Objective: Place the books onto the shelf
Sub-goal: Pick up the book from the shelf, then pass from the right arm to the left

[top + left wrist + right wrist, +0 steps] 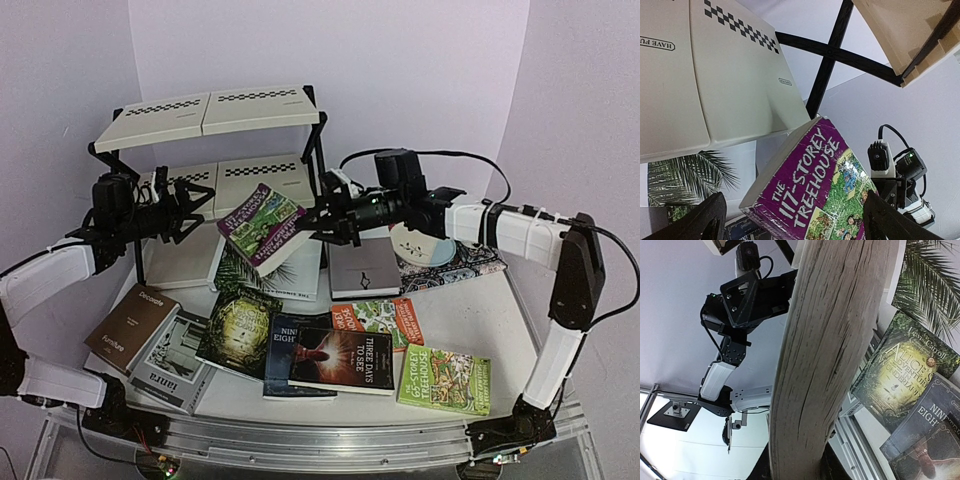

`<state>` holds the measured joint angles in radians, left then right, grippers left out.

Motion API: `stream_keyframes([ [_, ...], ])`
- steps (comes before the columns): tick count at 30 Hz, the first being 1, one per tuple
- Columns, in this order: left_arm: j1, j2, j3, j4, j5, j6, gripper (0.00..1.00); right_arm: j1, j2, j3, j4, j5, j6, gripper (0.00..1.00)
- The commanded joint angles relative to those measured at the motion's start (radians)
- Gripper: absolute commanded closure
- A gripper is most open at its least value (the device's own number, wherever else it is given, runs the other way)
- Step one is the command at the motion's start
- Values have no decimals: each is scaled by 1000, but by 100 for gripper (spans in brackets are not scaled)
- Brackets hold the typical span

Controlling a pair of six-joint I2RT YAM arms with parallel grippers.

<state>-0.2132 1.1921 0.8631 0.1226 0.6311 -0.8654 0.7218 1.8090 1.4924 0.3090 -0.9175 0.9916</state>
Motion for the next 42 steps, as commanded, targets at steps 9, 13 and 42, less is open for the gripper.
stream_keyframes([
  [9,12,70,86,22,194,-68,1,28,-99,29,106,-76,-21,100],
  [13,12,72,92,23,203,-73,1,37,-96,43,118,-80,-15,100],
  [42,14,85,84,22,238,-88,2,51,-84,111,170,-69,19,100],
])
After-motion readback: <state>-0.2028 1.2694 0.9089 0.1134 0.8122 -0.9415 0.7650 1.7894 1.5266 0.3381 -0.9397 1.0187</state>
